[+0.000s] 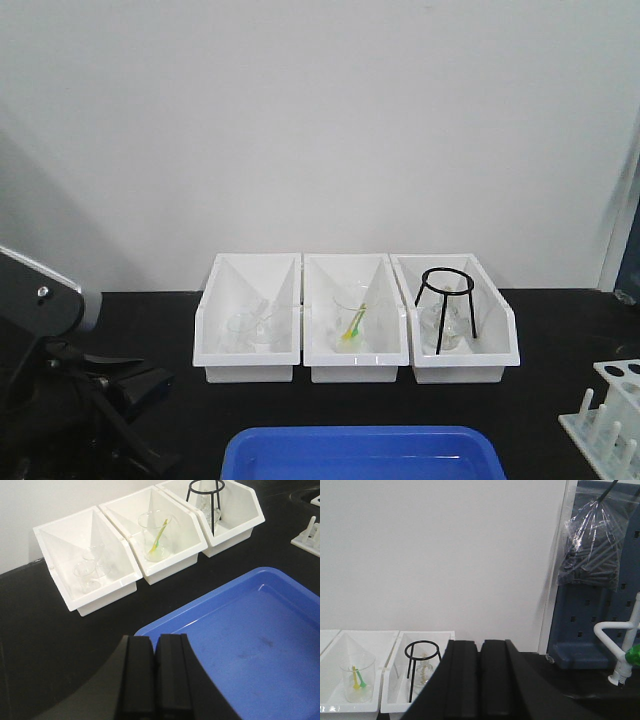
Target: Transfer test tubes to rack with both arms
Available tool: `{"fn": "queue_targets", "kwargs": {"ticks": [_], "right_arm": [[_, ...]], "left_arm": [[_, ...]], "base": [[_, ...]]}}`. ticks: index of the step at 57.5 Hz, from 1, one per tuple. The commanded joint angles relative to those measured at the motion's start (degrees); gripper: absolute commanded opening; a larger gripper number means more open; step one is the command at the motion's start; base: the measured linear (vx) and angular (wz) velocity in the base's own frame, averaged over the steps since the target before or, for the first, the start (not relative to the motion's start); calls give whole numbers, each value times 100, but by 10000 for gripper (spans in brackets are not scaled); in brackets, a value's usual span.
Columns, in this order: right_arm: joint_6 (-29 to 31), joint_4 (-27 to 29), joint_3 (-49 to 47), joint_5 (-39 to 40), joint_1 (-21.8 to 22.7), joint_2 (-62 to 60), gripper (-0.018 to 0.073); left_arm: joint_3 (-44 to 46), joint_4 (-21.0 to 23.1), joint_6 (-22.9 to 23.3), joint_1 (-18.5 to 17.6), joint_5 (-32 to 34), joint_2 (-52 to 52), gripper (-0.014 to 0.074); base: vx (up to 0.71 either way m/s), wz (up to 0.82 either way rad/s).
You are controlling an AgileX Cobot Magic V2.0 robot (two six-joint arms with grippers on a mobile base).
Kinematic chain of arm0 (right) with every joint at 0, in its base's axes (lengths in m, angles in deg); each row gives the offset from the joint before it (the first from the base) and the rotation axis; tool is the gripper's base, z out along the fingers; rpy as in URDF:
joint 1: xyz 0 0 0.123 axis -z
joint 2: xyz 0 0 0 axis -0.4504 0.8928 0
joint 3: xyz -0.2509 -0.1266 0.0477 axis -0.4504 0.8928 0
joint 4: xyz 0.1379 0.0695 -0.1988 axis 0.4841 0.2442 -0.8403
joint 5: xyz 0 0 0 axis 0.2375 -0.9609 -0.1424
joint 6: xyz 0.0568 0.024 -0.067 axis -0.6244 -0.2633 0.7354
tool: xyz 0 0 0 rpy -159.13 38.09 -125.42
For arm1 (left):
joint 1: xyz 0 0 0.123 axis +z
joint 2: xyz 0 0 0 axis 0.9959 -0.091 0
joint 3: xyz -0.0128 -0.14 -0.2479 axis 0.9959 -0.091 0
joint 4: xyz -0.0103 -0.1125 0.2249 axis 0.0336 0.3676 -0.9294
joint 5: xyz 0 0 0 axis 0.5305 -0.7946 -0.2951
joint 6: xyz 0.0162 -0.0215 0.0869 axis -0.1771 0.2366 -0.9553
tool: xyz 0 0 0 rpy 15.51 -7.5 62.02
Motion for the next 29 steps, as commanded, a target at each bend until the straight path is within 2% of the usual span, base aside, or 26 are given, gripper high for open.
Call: {"fn": "queue_targets", "kwargs": {"ticks": [1, 21, 26, 29], "right_arm": [[2, -94, -198, 397, -15, -21, -8], [2, -94, -198, 397, -15, -21, -8], [2, -94, -198, 397, -15, -21, -8], [2, -94, -198, 397, -15, -21, -8]], "left_arm": [[164, -66, -13, -35, 288, 126, -22], [164, -62, -19, -30, 263, 126, -22], [164, -84, -179, 76, 285, 143, -22], [164, 140, -410, 225, 363, 170, -20]], "base": [[0, 0], [0, 0], [0, 0], [0, 0]]}}
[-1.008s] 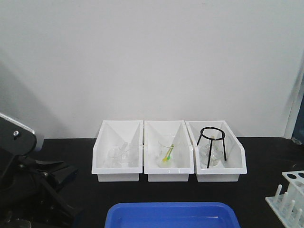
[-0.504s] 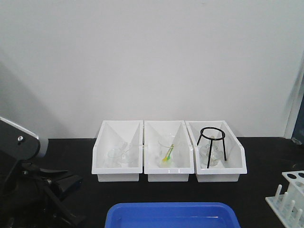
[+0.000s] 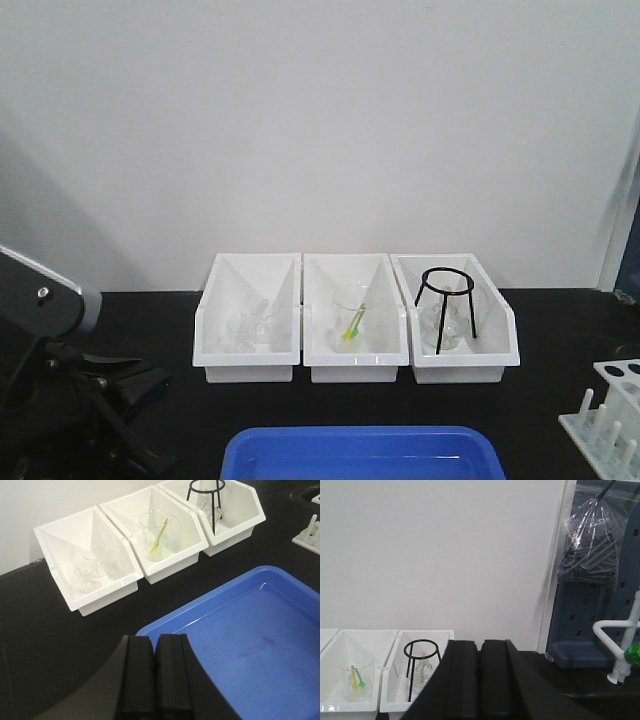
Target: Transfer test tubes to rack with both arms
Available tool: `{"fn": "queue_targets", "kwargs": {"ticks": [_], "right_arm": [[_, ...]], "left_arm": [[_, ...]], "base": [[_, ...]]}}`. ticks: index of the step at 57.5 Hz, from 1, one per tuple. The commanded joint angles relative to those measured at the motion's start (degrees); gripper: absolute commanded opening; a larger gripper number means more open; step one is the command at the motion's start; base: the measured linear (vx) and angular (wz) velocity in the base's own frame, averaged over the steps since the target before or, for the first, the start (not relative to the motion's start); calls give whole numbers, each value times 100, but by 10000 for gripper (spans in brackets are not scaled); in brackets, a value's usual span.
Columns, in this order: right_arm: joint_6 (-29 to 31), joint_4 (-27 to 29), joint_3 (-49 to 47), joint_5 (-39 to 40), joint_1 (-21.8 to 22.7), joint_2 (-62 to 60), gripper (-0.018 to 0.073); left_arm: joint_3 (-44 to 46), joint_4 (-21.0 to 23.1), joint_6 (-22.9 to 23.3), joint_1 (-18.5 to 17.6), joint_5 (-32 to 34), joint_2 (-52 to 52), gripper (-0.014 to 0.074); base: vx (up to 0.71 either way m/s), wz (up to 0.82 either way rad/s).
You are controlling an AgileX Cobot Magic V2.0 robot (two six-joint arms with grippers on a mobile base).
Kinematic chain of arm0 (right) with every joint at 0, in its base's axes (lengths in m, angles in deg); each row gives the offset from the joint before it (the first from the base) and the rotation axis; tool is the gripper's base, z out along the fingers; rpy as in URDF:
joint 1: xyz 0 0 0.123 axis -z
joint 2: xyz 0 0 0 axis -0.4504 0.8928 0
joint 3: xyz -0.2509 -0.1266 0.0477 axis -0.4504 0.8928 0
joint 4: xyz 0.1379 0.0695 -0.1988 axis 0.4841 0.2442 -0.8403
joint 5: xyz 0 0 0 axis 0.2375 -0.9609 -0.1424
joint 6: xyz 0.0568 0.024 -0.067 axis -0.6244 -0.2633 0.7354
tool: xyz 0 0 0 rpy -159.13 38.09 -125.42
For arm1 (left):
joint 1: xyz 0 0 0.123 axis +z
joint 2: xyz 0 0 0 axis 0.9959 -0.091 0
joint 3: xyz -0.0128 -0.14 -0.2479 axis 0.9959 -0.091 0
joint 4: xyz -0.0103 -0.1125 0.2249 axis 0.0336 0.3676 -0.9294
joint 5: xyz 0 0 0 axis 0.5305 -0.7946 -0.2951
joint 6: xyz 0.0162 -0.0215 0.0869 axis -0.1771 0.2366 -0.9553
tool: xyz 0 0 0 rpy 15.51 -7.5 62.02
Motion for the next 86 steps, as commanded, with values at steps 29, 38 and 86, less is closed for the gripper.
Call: {"fn": "queue_targets", "kwargs": {"ticks": [29, 38, 86], "right_arm": [[7, -94, -198, 387, -15, -21, -8], [7, -94, -198, 387, -15, -21, -8], [7, -94, -198, 370, -15, -8, -8]], "left_arm": [[-2233, 4079, -5085, 2708, 2883, 2232, -20], [-3874, 3996, -5027, 2961, 2808, 3958, -20], [-5475, 3536, -4360, 3693, 2106, 6190, -20]], "base": [[0, 0], [0, 0], [0, 0]]}}
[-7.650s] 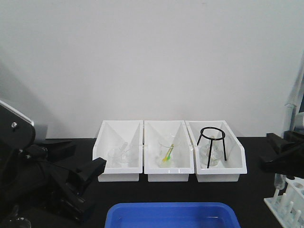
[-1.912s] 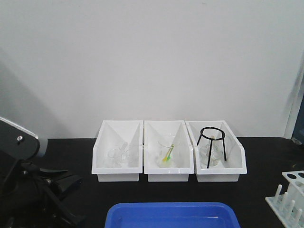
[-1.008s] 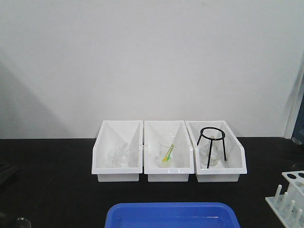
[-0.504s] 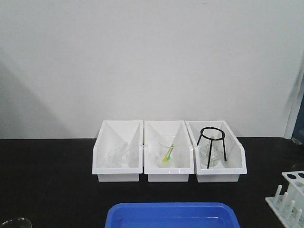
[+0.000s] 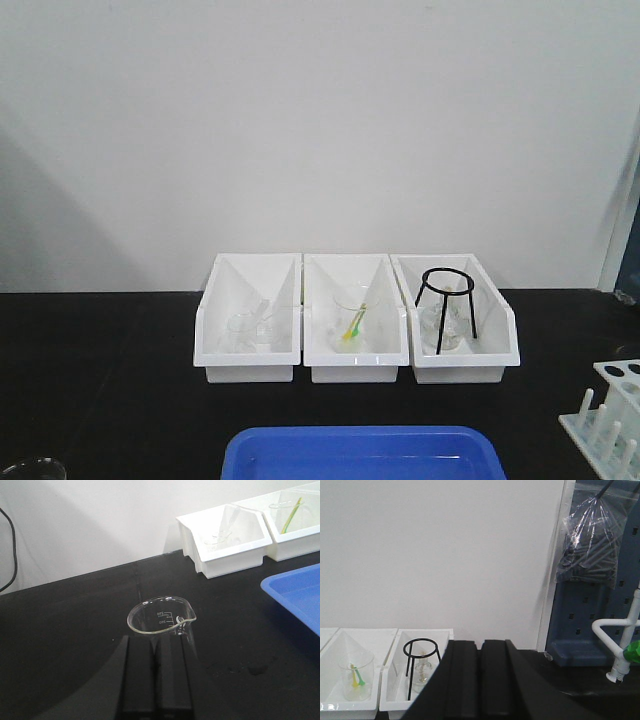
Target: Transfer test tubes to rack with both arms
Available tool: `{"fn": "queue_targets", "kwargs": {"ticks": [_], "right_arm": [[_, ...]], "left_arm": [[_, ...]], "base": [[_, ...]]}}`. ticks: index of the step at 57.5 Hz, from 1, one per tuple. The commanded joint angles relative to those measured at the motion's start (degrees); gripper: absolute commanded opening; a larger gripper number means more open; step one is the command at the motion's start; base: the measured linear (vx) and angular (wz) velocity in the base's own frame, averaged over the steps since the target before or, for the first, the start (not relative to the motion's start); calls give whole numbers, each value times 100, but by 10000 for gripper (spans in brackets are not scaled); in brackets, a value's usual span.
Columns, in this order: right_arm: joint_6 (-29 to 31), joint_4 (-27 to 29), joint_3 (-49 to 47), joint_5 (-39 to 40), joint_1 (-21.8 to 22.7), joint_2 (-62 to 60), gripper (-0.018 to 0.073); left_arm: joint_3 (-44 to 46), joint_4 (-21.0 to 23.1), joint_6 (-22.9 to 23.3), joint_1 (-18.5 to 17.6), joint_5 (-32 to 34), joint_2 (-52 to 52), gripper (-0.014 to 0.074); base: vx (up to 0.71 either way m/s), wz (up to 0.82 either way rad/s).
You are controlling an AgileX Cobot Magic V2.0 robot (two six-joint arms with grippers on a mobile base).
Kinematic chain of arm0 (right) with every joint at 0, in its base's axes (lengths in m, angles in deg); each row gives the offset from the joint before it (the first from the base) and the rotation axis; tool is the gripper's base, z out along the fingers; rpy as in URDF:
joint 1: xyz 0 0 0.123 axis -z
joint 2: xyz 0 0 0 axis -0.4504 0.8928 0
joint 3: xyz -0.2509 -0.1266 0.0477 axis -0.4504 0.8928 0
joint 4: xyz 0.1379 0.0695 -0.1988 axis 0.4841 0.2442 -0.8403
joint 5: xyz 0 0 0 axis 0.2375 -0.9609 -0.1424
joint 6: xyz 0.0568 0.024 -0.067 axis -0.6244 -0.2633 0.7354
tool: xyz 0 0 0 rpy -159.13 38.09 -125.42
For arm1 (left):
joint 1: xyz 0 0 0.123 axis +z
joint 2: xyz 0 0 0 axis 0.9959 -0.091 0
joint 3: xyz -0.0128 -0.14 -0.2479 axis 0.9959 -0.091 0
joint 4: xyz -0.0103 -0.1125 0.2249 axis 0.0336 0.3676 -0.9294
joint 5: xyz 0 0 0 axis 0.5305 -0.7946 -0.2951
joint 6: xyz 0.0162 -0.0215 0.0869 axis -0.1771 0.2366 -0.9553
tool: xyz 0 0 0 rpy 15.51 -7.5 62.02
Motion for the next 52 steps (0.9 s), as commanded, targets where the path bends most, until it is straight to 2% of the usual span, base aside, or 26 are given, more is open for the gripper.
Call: {"fn": "queue_targets", "kwargs": {"ticks": [1, 27, 29, 34, 39, 42, 45, 52], "right_arm": [[7, -94, -198, 402, -15, -8, -8], [33, -51, -198, 393, 0, -3, -8], [144, 110, -198, 393, 0, 18, -8], [743, 1096, -146, 362, 0, 23, -8], [1931, 2356, 317, 601, 0, -50, -8], [2466, 2849, 752, 792, 0, -155, -8], [2718, 3039, 1224, 866, 0, -387, -8], [2524, 2897, 2384, 877, 0, -1190, -8]], "left_arm": [[-151, 3, 55, 17, 426, 62, -20], [-151, 3, 55, 17, 426, 62, -20], [-151, 3, 55, 17, 426, 62, -20], [-151, 3, 55, 17, 426, 62, -20], [-151, 3, 55, 17, 426, 62, -20], [-151, 3, 55, 17, 420, 62, -20], [-151, 3, 55, 17, 420, 62, -20], [-151, 3, 55, 17, 420, 62, -20]], "base": [[0, 0], [0, 0], [0, 0], [0, 0], [0, 0], [0, 0], [0, 0], [0, 0]]}}
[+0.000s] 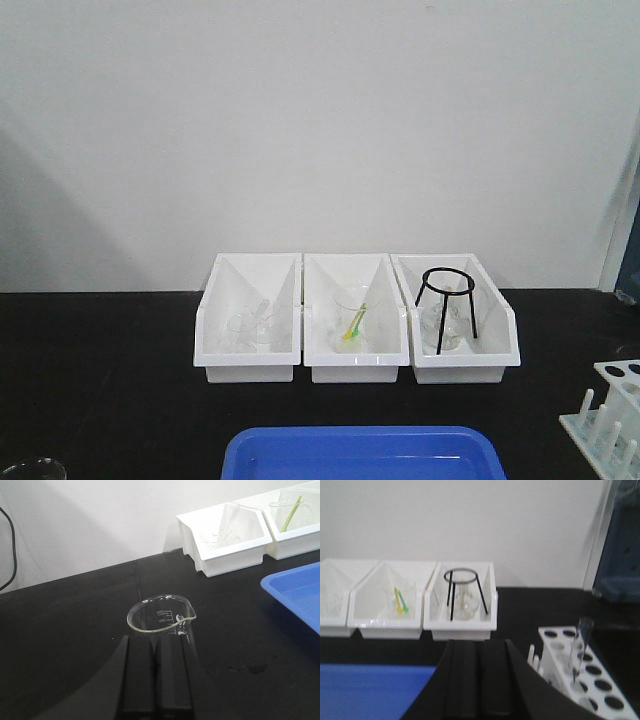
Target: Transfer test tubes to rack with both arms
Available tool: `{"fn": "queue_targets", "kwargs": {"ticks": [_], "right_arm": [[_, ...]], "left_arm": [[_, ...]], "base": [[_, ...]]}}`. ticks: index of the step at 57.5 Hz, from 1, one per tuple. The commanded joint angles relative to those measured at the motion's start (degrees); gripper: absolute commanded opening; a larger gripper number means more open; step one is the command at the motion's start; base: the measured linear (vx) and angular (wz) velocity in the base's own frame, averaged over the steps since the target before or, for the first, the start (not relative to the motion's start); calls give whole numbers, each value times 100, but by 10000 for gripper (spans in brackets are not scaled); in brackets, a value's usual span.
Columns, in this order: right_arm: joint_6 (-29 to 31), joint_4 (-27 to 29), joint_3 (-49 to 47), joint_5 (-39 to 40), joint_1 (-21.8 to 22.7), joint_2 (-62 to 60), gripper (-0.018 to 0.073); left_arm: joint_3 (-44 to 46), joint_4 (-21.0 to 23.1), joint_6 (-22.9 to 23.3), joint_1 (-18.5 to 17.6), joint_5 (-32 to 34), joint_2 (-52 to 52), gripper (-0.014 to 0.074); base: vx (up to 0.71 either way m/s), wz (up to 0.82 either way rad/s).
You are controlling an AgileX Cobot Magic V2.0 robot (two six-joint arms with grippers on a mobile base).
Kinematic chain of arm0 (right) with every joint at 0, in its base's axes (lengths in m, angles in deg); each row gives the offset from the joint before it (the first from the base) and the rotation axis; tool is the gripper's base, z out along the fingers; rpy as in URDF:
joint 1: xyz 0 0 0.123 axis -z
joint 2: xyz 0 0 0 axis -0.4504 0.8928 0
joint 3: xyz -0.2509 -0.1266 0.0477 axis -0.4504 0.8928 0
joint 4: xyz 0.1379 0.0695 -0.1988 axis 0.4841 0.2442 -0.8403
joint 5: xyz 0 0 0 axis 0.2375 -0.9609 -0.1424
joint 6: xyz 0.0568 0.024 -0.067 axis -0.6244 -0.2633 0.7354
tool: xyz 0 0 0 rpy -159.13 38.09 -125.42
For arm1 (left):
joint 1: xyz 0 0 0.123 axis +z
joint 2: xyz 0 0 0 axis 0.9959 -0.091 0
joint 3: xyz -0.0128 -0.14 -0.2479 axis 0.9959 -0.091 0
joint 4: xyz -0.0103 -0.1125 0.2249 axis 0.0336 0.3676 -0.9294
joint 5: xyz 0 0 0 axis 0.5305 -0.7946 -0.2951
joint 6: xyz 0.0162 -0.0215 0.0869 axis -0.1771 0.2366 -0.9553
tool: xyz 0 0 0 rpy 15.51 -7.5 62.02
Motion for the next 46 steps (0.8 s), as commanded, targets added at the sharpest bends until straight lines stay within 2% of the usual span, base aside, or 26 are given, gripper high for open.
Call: {"fn": "queue_targets", "kwargs": {"ticks": [1, 10, 19, 22, 46], "right_arm": [[30, -70, 658, 542, 0, -632, -8], [-464, -396, 2077, 557, 0, -2030, -8], [-517, -363, 3060, 611, 0, -3298, -8], [-481, -354, 3058, 266, 0, -3463, -8], [-485, -446, 3071, 380, 0, -3437, -8]], "left_arm": [[-151, 8, 55, 17, 447, 62, -20], [-151, 8, 55, 17, 447, 62, -20], [-151, 8, 55, 17, 447, 62, -20], [-151, 8, 55, 17, 447, 62, -20], [-151, 8, 55, 17, 447, 62, -20]], "base": [[0, 0], [0, 0], [0, 0], [0, 0], [0, 0]]}}
